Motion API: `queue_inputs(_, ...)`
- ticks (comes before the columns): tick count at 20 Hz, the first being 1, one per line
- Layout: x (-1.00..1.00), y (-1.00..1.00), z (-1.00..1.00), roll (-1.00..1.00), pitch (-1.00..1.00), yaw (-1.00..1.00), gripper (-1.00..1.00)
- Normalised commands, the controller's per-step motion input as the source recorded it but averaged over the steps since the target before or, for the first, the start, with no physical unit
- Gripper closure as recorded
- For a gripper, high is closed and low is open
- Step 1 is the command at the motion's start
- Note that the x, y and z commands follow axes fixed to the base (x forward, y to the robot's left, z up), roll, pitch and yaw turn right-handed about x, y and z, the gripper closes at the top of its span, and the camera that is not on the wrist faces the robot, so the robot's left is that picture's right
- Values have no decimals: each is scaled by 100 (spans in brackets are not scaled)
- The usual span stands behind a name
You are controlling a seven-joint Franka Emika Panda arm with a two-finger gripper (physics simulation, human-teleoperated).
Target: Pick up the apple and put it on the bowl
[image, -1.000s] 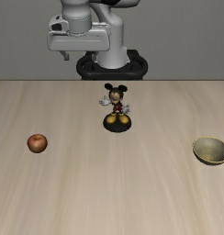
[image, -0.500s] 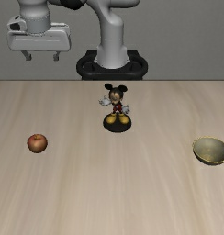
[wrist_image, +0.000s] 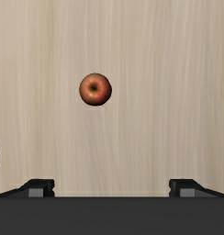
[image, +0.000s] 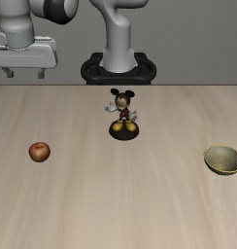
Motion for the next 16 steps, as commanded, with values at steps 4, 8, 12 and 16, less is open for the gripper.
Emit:
queue_inputs(4, 100, 0, 0, 0, 0, 0, -100)
queue_inputs(8, 50, 50, 0, 0, 0, 0, -100)
queue_inputs(12, 50, 0, -50, 0, 0, 0, -100)
queue_inputs(16, 0, 0, -100, 0, 0, 0, -100)
